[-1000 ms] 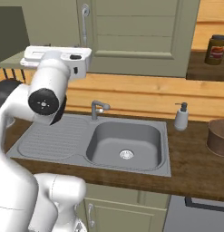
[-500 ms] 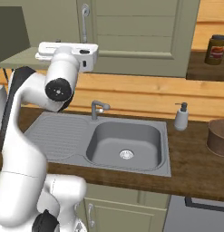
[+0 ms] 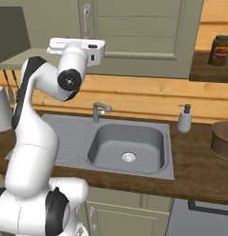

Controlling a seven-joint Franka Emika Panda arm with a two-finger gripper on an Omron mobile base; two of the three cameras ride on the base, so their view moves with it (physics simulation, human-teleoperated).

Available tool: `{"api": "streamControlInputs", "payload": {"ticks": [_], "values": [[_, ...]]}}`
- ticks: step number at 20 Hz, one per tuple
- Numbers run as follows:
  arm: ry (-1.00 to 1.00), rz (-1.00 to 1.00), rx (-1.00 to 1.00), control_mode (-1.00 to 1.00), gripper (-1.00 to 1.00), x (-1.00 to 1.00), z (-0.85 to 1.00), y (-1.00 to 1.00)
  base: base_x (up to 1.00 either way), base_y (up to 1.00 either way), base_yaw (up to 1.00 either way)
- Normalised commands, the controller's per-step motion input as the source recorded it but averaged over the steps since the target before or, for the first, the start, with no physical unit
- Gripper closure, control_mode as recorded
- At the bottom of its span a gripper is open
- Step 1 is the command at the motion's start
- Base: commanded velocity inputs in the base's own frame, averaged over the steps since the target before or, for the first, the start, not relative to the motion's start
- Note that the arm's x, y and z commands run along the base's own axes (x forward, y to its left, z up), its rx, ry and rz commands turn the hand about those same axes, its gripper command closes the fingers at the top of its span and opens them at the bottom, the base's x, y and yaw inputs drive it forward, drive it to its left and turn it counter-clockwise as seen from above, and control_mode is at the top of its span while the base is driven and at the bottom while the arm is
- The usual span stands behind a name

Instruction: Open the cabinet, pick up the bread from the cabinet and place it in the basket. Then move the basket to the dining counter.

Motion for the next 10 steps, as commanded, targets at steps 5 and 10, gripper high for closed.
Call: {"api": "streamControlInputs", "payload": {"ticks": [5,10], "values": [[0.0,0.01,0.0,-1.0,-1.0,0.51,0.0,-0.08,0.0,0.0,0.0],[0.0,0.01,0.0,-1.0,-1.0,0.48,0.0,-0.09,0.0,0.0,0.0]]}}
